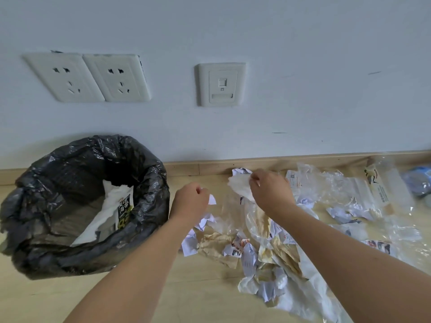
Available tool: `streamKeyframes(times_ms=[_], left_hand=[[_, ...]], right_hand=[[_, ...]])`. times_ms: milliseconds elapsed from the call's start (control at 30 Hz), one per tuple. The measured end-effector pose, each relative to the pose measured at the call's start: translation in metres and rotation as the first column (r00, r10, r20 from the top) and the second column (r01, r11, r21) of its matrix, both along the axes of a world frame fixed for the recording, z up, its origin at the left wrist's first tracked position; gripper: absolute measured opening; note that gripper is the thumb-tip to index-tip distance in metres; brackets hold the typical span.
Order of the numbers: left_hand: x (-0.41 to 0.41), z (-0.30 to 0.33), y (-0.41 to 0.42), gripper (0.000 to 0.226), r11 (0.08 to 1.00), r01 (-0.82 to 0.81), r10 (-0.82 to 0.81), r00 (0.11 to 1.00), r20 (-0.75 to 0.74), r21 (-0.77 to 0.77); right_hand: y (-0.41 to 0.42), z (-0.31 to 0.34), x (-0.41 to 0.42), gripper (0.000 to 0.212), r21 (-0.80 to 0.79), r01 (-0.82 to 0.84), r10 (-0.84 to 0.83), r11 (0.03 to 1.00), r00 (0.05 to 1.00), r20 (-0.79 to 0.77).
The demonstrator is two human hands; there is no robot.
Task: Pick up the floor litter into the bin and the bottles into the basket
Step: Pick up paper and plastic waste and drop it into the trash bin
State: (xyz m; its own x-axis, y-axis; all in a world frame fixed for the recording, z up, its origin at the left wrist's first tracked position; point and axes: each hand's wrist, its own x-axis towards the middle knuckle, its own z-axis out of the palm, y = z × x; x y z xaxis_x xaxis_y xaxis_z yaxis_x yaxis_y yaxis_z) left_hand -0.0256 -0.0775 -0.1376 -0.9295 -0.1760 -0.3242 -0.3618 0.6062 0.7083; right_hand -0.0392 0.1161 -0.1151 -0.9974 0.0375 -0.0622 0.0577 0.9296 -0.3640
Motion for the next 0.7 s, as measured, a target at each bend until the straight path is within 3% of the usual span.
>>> streamKeyframes(times_ms=[167,300,433,533,700], left_hand=[[0.005,0.057,-0.004,0.028,0.962,-0.039,0.061,0.995,-0.074,0.269],[0.009,0.114,-0.028,0.019,0.958,0.035,0.032,0.974,-0.226,0.285],[0.017,0.153,-0.090,0.019,1.000,0.014,-0.010,0.914,-0.405,0.007],[0.036,0.157,-0.145,0.021,0.970,-0.079,-0.033,0.894,-0.447,-0.231],[0.066,0.124,-0.210,0.023,0.817,0.053,-0.140,0.984,-0.108,-0.574]], right_hand=[[-0.005,0.052,0.012,0.016,-0.245,0.109,-0.124,0.963,0.991,-0.046],[-0.023,0.094,0.014,0.019,-0.455,0.152,-0.198,0.877,0.979,-0.054],[-0.070,0.132,0.009,0.020,-0.564,0.130,-0.185,0.815,0.982,-0.041],[-0.125,0.144,0.009,0.025,-0.602,0.061,-0.104,0.796,0.994,-0.037],[-0.222,0.136,0.024,0.022,-0.511,-0.102,0.132,0.854,0.991,0.022]])
